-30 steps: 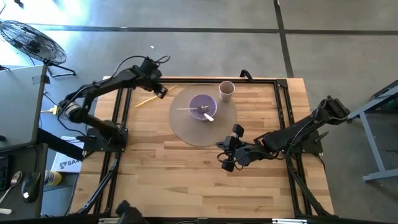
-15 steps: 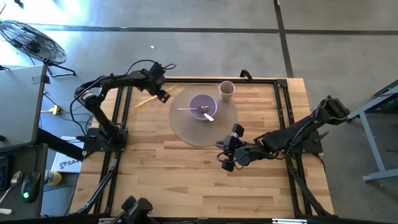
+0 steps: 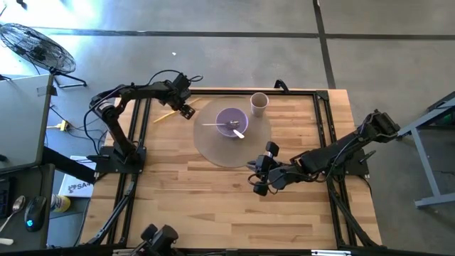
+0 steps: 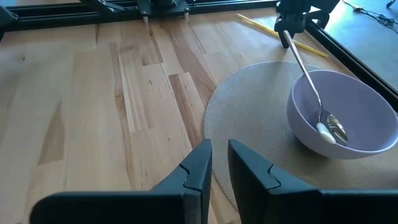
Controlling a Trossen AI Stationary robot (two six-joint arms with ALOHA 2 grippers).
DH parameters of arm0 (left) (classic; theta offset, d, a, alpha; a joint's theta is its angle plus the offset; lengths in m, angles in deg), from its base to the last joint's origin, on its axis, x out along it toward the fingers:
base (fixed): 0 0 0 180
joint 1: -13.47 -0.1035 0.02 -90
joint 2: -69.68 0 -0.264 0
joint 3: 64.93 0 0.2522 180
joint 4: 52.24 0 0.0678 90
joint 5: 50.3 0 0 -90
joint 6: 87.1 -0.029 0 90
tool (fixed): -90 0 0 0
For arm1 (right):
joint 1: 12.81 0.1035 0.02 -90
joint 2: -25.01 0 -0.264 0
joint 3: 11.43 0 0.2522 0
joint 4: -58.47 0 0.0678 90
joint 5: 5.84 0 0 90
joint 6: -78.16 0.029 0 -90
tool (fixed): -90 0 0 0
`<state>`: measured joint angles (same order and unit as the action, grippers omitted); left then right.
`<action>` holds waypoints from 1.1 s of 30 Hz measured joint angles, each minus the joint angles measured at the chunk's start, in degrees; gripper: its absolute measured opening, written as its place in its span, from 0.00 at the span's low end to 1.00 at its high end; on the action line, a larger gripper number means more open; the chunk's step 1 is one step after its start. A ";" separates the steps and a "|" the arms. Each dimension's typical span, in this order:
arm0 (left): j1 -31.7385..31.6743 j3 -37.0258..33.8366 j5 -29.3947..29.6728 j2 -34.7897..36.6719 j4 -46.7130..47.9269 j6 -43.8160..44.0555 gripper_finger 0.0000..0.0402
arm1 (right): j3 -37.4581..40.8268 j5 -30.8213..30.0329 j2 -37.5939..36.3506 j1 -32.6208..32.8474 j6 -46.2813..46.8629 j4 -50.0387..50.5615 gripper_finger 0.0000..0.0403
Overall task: Pick & Place Utensil
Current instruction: Put the yellow straw into the brown cup on the brown mat
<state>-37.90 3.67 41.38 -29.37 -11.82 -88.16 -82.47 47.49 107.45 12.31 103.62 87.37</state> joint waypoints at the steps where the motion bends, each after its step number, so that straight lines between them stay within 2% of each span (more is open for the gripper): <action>1: 0.00 0.00 -0.26 -0.02 0.02 0.00 0.53 | 0.00 0.00 0.00 0.00 0.00 0.00 0.12; 7: 0.02 -0.01 0.53 -0.07 0.67 0.94 0.44 | 0.00 0.00 0.00 -0.01 0.02 0.02 0.12; 21: 0.04 -0.06 0.43 -0.11 0.76 2.79 0.02 | 0.00 -0.01 0.00 -0.02 0.02 0.02 0.12; 27: 0.04 -0.21 0.51 0.81 1.33 4.00 0.03 | 0.00 0.00 0.00 0.00 0.10 0.02 0.12; 33: -0.07 -0.34 0.04 5.90 6.61 5.41 0.00 | 0.00 0.00 0.00 0.00 0.09 0.02 0.12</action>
<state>-37.97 3.33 41.42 -23.46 -5.21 -82.75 -82.47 47.49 107.45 12.31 103.70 87.39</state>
